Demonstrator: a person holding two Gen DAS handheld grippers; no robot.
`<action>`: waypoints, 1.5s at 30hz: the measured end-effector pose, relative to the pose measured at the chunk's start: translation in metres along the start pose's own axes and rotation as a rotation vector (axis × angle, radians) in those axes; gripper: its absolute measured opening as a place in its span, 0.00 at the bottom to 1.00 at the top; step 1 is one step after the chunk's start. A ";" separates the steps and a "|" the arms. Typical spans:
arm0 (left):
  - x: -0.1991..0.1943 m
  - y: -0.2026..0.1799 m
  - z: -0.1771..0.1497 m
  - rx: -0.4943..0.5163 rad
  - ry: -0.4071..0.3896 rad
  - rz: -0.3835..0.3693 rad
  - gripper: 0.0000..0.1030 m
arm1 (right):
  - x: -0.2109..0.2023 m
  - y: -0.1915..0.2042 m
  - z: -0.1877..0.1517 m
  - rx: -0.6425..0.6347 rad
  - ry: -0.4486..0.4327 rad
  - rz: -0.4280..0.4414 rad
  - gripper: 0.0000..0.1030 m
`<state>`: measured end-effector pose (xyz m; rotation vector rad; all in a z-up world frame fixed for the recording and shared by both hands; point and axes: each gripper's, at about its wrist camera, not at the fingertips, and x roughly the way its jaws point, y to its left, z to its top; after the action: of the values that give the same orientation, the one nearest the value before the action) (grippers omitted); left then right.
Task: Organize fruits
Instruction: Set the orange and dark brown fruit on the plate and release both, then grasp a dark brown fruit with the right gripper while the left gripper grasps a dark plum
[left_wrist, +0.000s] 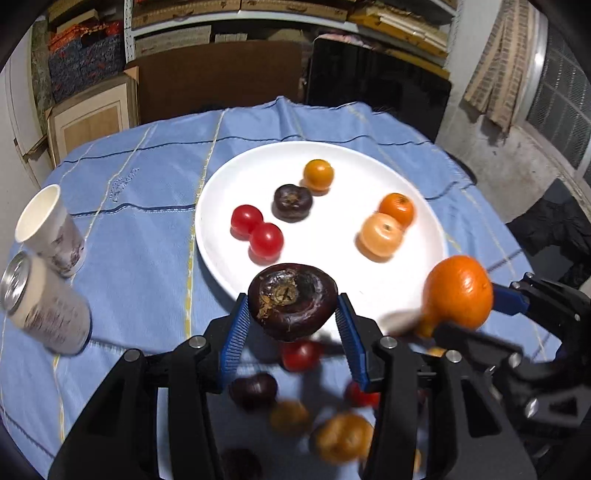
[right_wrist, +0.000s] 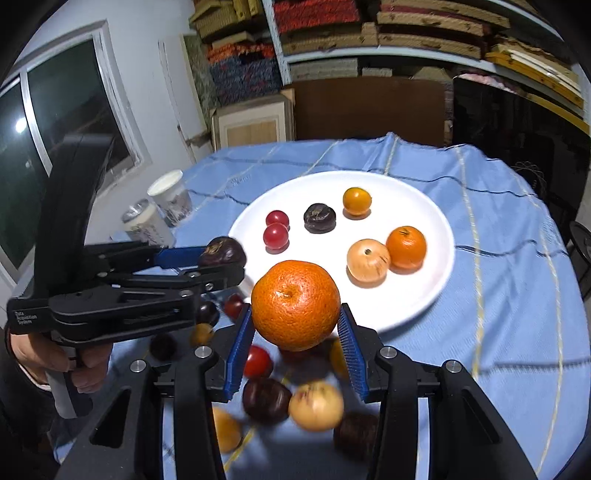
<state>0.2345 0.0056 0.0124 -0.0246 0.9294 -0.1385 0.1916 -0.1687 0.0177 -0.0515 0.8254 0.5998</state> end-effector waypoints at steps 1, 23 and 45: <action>0.004 0.001 0.003 -0.004 0.002 0.005 0.45 | 0.008 0.000 0.003 -0.006 0.011 -0.005 0.45; -0.023 0.002 -0.006 -0.052 -0.054 0.046 0.72 | -0.014 -0.019 -0.009 0.047 -0.067 -0.036 0.57; -0.047 0.021 -0.122 -0.129 0.061 0.052 0.74 | -0.065 -0.016 -0.113 0.172 -0.026 -0.036 0.57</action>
<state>0.1112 0.0367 -0.0254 -0.1162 0.9985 -0.0310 0.0895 -0.2436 -0.0168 0.0977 0.8463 0.4930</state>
